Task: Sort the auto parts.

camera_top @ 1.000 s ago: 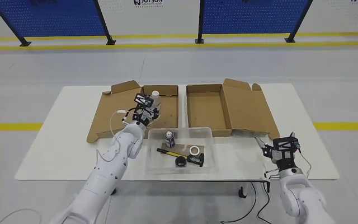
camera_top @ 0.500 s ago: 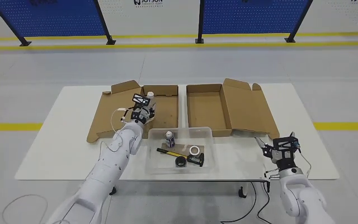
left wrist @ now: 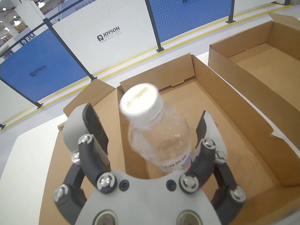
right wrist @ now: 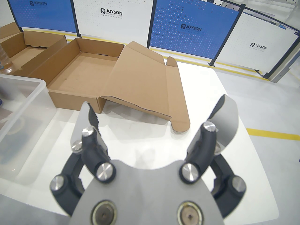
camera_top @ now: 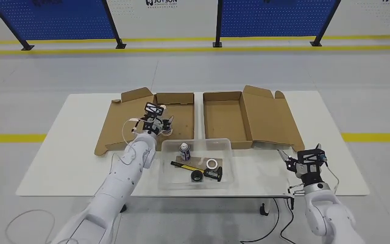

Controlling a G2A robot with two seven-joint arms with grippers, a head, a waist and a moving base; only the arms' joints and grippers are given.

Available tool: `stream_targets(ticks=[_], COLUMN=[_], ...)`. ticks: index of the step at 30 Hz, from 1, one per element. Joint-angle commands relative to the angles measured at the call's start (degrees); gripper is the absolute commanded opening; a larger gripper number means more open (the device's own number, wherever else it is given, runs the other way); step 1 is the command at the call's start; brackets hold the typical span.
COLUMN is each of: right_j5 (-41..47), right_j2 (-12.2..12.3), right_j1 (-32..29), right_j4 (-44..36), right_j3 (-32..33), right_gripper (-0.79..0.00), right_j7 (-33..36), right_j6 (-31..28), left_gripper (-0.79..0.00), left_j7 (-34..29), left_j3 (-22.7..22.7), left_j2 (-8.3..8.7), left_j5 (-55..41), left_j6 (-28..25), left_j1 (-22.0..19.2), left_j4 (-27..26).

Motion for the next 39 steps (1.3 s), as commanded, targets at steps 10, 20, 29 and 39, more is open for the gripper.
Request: stream_targets(ticks=[10, 20, 29, 39], right_j5=[0.00, 0.00, 0.00, 0.00], right_j2=[0.00, 0.00, 0.00, 0.00], right_j1=[0.00, 0.00, 0.00, 0.00], right_j4=[0.00, 0.00, 0.00, 0.00], right_j3=[0.00, 0.00, 0.00, 0.00], right_gripper=[0.000, 0.000, 0.000, 0.000], right_j7=[0.00, 0.00, 0.00, 0.00], right_j6=[0.00, 0.00, 0.00, 0.00], left_gripper=[0.000, 0.000, 0.000, 0.000], left_j7=[-3.84, -18.98, -28.03, -31.73], left_j3=[-6.63, -11.32, -10.90, -8.32], left_j2=[2.89, 5.75, 5.76, 4.94], left_j5=[4.65, 7.52, -2.71, -5.80], left_j6=[-1.06, -15.07, -20.11, -15.96], left_j1=[9.42, 24.55, 30.22, 28.94], left_j4=[-19.50, -43.22, -48.32, -45.36])
